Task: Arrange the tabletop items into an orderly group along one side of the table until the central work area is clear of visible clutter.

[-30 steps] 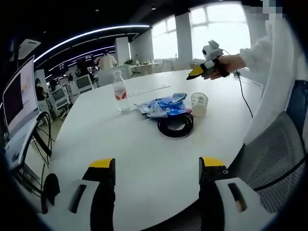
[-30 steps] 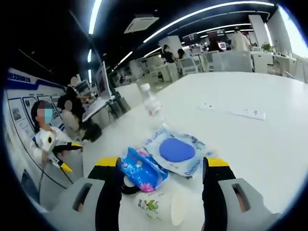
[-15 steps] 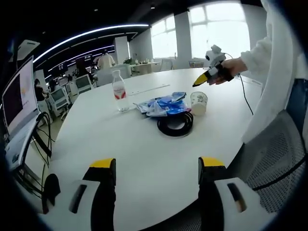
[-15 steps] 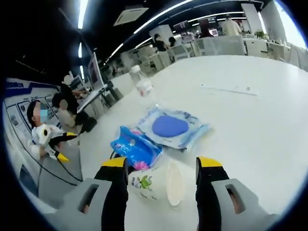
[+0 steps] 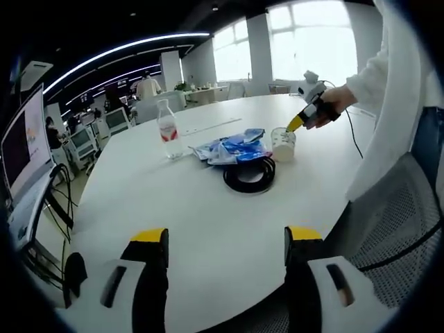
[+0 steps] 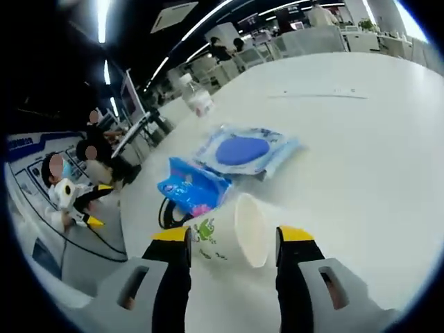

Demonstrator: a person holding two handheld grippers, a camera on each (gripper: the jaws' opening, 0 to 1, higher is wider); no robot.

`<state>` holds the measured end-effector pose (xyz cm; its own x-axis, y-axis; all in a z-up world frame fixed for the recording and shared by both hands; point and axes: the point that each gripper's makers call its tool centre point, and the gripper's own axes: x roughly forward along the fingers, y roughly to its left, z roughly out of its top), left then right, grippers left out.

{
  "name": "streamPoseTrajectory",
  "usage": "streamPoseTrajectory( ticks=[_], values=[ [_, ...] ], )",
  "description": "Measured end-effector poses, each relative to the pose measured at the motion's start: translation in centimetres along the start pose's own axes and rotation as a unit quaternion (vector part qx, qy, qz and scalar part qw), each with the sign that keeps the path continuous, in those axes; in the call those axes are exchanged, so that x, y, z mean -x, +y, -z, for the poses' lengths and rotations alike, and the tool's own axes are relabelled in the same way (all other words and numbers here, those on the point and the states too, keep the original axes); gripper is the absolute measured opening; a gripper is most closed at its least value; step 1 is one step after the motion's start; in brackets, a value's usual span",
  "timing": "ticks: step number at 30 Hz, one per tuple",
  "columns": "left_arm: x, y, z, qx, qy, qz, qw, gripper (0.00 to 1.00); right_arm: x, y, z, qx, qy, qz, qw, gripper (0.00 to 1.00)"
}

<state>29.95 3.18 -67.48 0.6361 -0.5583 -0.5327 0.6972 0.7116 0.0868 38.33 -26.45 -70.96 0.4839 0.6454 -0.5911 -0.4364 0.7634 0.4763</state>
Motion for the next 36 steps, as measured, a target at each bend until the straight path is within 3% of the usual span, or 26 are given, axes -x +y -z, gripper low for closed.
streamPoseTrajectory(
  ticks=[7,15,23,29,36],
  values=[
    [0.1,0.2,0.1,-0.001,0.002,-0.004,1.0000,0.66,0.1,0.9,0.7,-0.012,-0.003,-0.015,0.9998,0.31],
    [0.0,0.3,0.6,-0.009,0.009,-0.004,0.9999,0.64,0.6,2.7,0.7,0.022,-0.008,-0.039,0.9989,0.12],
    [0.0,0.3,0.5,-0.012,0.010,-0.005,0.9999,0.63,1.1,5.7,0.3,0.037,-0.013,-0.092,0.9950,0.00],
    [0.1,0.2,0.6,-0.018,0.015,-0.004,0.9997,0.61,1.3,7.1,-0.1,0.062,-0.003,-0.105,0.9925,0.00],
    [0.2,0.3,0.5,-0.019,0.013,-0.007,0.9997,0.61,1.8,7.8,-2.8,0.124,-0.003,-0.093,0.9880,0.00]
  ],
)
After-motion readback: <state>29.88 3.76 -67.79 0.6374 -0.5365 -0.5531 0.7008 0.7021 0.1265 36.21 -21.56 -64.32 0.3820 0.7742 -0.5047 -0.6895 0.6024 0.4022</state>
